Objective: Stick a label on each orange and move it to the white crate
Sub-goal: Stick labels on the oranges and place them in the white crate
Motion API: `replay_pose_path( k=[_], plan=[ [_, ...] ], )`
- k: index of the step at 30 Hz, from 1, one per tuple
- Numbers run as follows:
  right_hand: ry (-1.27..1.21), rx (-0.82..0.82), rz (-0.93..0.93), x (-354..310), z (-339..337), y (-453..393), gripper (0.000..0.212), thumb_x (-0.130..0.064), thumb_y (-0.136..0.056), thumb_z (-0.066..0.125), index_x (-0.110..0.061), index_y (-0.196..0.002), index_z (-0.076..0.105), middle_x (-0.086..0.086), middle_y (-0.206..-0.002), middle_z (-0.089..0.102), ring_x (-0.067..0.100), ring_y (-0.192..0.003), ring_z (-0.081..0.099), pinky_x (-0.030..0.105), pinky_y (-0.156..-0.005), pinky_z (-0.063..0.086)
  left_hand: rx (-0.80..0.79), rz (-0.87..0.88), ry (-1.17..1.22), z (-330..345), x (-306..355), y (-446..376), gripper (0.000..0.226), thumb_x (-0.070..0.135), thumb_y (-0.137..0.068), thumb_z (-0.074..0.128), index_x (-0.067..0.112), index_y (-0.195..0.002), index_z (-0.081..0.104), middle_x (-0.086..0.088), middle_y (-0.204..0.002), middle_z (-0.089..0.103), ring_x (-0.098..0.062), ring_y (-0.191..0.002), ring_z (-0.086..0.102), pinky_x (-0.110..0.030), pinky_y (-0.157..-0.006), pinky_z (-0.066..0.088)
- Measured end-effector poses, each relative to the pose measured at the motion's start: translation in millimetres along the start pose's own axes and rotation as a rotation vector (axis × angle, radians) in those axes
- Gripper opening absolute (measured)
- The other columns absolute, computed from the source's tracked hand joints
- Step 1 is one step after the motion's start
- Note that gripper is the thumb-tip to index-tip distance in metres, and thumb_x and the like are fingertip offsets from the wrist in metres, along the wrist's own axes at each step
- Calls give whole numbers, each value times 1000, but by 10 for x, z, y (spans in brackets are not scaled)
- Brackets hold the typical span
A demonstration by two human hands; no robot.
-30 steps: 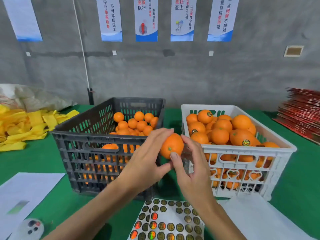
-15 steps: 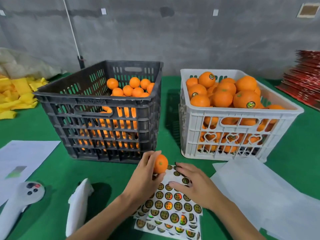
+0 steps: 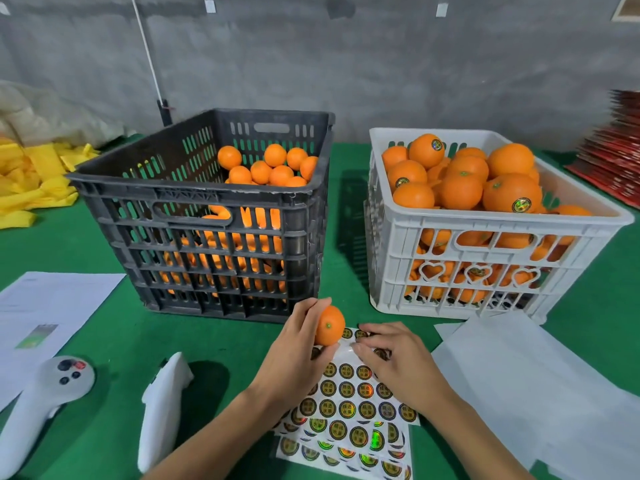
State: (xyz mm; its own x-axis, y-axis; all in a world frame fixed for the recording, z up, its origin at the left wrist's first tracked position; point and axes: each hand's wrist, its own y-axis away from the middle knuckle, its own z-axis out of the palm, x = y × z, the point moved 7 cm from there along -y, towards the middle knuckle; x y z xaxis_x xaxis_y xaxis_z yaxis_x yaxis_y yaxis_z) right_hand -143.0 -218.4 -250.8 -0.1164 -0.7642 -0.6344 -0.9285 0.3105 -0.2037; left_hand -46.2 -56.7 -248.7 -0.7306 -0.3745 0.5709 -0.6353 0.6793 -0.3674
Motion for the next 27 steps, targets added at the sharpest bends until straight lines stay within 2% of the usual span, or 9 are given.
replay_pose_path(
  k=[5,7,9,10,13,16,20,23,27],
  plan=[
    [-33,20,26,-19,-5,8,16,-33,-97,66,-34,-102,82,-24,-124,63,2,-118,49,23,-96,38,-16,47,-10,-15,14,5,69,41,-99,66,33,-156,28,13,-155,27,-13,-122,56,-32,-93,57],
    [-29,40,14,-1,-32,3,16,-27,-97,66,-29,-97,82,-25,-120,64,3,-115,51,27,-100,42,-28,47,0,-11,-3,18,70,43,-99,67,34,-156,27,14,-155,27,-12,-121,56,-32,-95,56],
    [-38,46,15,27,-63,9,15,-32,-96,68,-28,-102,82,-26,-121,64,-1,-116,51,29,-105,42,-35,22,21,-17,-38,26,71,45,-98,68,37,-155,27,17,-155,26,-12,-119,58,-30,-96,55],
    [-47,25,23,34,-62,24,21,-40,-95,69,-30,-110,79,-27,-124,62,-6,-119,48,27,-107,41,-37,-2,37,-23,-65,27,71,46,-97,68,38,-153,27,19,-154,25,-11,-117,59,-29,-96,55],
    [-16,-91,-7,23,2,107,64,-70,-84,65,-33,-135,63,-31,-138,49,-13,-130,36,20,-113,31,-27,-49,71,-51,-116,41,69,47,-96,68,43,-150,26,23,-151,26,-10,-113,62,-30,-95,57],
    [-31,-175,9,100,-37,167,82,-78,-78,64,-33,-146,52,-32,-149,37,-13,-138,29,22,-118,27,-19,-29,57,-56,-127,73,69,47,-97,67,43,-152,25,22,-151,25,-8,-113,61,-29,-95,57],
    [-10,-207,29,262,-195,198,70,-71,-81,65,-36,-141,58,-32,-150,37,-10,-138,30,31,-120,30,-16,26,39,-46,-106,81,70,48,-98,65,42,-153,22,19,-154,25,-8,-114,58,-28,-95,56],
    [5,-183,-9,236,-203,185,62,-66,-84,65,-34,-137,63,-31,-146,44,-10,-134,33,30,-118,31,-11,26,50,-69,-93,76,69,45,-99,65,39,-154,24,17,-154,26,-9,-117,56,-28,-96,54],
    [-2,-99,-85,140,-217,161,51,-62,-87,63,-35,-129,68,-33,-132,55,-5,-123,44,32,-109,40,13,72,96,-122,35,45,67,45,-98,67,42,-152,27,27,-153,23,0,-113,55,-15,-92,50]
  ],
)
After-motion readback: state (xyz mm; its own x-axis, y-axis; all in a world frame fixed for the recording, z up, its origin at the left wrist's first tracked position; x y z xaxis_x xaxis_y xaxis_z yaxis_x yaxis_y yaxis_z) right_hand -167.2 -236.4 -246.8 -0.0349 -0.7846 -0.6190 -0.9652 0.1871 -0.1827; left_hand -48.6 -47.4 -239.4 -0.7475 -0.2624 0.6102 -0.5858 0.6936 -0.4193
